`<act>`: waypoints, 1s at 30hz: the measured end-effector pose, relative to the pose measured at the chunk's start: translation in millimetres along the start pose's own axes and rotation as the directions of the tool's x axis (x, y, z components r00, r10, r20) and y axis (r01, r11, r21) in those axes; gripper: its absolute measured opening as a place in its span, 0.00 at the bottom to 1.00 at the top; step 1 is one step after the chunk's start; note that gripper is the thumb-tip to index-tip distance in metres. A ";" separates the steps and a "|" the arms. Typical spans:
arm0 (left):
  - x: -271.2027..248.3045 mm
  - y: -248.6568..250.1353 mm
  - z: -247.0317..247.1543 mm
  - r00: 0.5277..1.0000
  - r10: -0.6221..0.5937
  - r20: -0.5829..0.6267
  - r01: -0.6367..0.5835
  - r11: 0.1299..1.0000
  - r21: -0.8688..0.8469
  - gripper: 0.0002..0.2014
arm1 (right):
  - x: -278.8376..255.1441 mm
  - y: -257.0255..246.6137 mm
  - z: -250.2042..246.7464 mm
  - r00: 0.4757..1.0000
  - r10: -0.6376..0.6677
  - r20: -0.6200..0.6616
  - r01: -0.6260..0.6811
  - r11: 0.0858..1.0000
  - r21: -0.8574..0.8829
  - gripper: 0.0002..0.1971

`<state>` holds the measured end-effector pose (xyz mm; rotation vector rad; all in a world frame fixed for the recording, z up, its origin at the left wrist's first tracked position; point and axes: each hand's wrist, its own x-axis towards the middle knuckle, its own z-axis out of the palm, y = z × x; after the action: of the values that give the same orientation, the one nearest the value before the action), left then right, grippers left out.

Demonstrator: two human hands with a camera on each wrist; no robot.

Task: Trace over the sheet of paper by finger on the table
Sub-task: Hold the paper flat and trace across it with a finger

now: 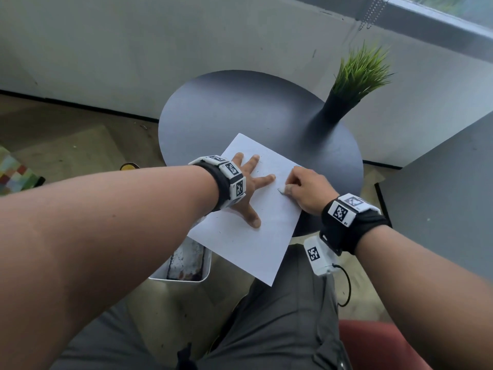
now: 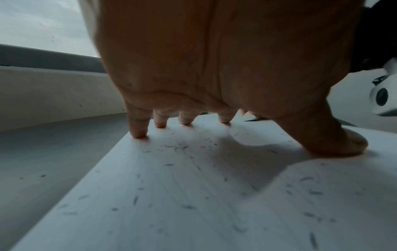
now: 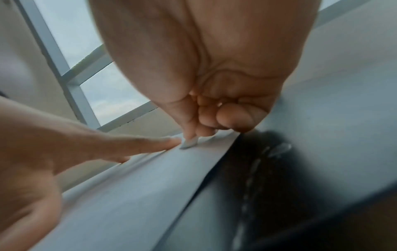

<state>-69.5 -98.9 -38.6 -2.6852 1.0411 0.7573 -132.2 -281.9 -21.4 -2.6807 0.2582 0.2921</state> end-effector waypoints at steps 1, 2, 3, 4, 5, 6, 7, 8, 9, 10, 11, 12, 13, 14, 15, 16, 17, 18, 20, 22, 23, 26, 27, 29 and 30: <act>-0.1 0.4 -0.1 1.000 -0.001 0.001 0.001 1.000 0.000 0.65 | -2.3 -2.0 2.5 1.000 -0.013 0.003 0.013 1.000 -0.012 0.07; 0.0 0.6 -0.1 1.000 -0.003 0.004 0.003 1.000 -0.001 0.65 | -6.6 -7.0 5.9 0.995 -0.064 0.073 0.067 0.997 -0.033 0.05; 0.0 0.2 0.1 1.000 -0.004 0.007 0.004 1.000 0.000 0.65 | -12.9 -13.8 10.4 0.974 -0.127 0.186 0.139 0.989 -0.051 0.04; -0.1 -0.2 0.2 1.000 -0.004 0.009 0.004 1.000 0.004 0.65 | -19.2 -19.7 14.4 0.940 -0.175 0.292 0.199 0.979 -0.054 0.05; 0.0 0.1 -0.1 1.000 -0.003 0.007 0.003 1.000 0.007 0.65 | -22.5 -22.3 16.3 0.915 -0.197 0.352 0.230 0.972 -0.054 0.06; 0.5 0.5 -0.4 1.000 -0.001 0.001 0.001 1.000 0.004 0.65 | -22.2 -21.4 15.2 0.918 -0.196 0.345 0.229 0.972 -0.055 0.06; 0.7 1.1 -0.4 1.000 -0.001 -0.007 0.001 1.000 -0.005 0.64 | -18.3 -18.3 12.8 0.940 -0.177 0.291 0.198 0.979 -0.046 0.05; 0.6 1.2 -0.9 1.000 -0.001 -0.020 0.001 1.000 -0.016 0.63 | -12.1 -14.3 9.5 0.967 -0.138 0.215 0.148 0.988 -0.035 0.05; -0.1 1.7 -0.9 0.999 0.002 -0.037 -0.002 1.000 -0.026 0.62 | -5.4 -9.1 6.8 0.987 -0.081 0.136 0.085 0.996 -0.026 0.07; -1.3 2.4 -0.5 0.998 0.008 -0.057 -0.010 0.999 -0.036 0.60 | 0.1 -4.9 4.3 0.997 -0.019 0.077 0.021 1.000 -0.024 0.08; -3.4 2.8 0.9 0.997 0.015 -0.076 -0.018 0.999 -0.039 0.58 | 4.6 -1.8 4.0 0.999 0.032 0.042 -0.031 0.999 -0.018 0.09; -4.6 2.9 2.0 0.995 0.023 -0.093 -0.026 0.999 -0.033 0.56 | 8.3 -0.2 4.1 0.997 0.074 0.021 -0.073 0.997 -0.005 0.10; -5.2 2.6 3.3 0.994 0.032 -0.107 -0.034 0.999 -0.020 0.55 | 10.8 0.3 4.9 0.995 0.100 0.010 -0.100 0.995 0.004 0.11; -5.6 1.8 3.9 0.992 0.040 -0.117 -0.041 0.999 -0.010 0.55 | 13.0 0.3 6.1 0.994 0.112 0.004 -0.112 0.994 0.013 0.11; -5.5 0.9 4.1 0.992 0.046 -0.119 -0.046 0.999 -0.004 0.55 | 15.1 0.0 6.9 0.993 0.114 -0.009 -0.114 0.993 0.024 0.10; -5.5 0.0 3.5 0.992 0.049 -0.113 -0.049 0.999 0.000 0.55 | 16.7 -0.4 7.2 0.993 0.114 -0.027 -0.113 0.993 0.033 0.10; -5.7 -0.4 2.4 0.994 0.050 -0.099 -0.050 0.999 0.005 0.56 | 18.0 -0.7 7.1 0.993 0.107 -0.045 -0.105 0.993 0.043 0.10; -6.1 -0.6 1.2 0.995 0.049 -0.081 -0.049 0.999 0.011 0.57 | 18.3 -0.7 6.8 0.994 0.097 -0.056 -0.095 0.994 0.048 0.10; -6.7 -0.4 -0.1 0.998 0.041 -0.049 -0.041 0.999 0.014 0.61 | 18.1 -0.2 6.1 0.996 0.068 -0.058 -0.067 0.998 0.016 0.09; -7.4 -1.0 -0.1 0.999 0.034 -0.032 -0.034 0.999 0.009 0.63 | 13.7 -1.1 7.2 0.999 0.028 -0.040 -0.029 0.999 -0.016 0.08; -7.2 -1.4 0.5 0.999 0.034 -0.029 -0.033 0.999 0.008 0.64 | 9.2 -3.0 7.8 1.000 -0.015 -0.027 0.015 1.000 -0.018 0.07; -6.9 -2.2 2.2 0.999 0.039 -0.021 -0.040 0.999 -0.002 0.66 | -7.7 -12.4 10.7 0.958 -0.234 0.168 0.247 0.967 -0.059 0.05; -6.8 -2.3 2.3 0.999 0.040 -0.018 -0.040 0.999 -0.004 0.66 | -12.0 -14.6 9.7 0.926 -0.275 0.257 0.303 0.950 -0.075 0.04; -5.7 -2.9 2.1 0.999 0.036 -0.015 -0.036 0.999 -0.002 0.67 | -8.7 -12.3 5.2 0.931 -0.258 0.259 0.297 0.947 -0.123 0.04; -5.1 -3.0 1.9 0.999 0.035 -0.013 -0.035 0.999 0.001 0.67 | -2.6 -8.1 2.9 0.966 -0.189 0.174 0.213 0.968 -0.135 0.04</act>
<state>-71.5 -93.1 -37.7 -2.6812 1.0935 0.7462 -133.4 -273.1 -20.2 -2.7855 -0.0901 0.4779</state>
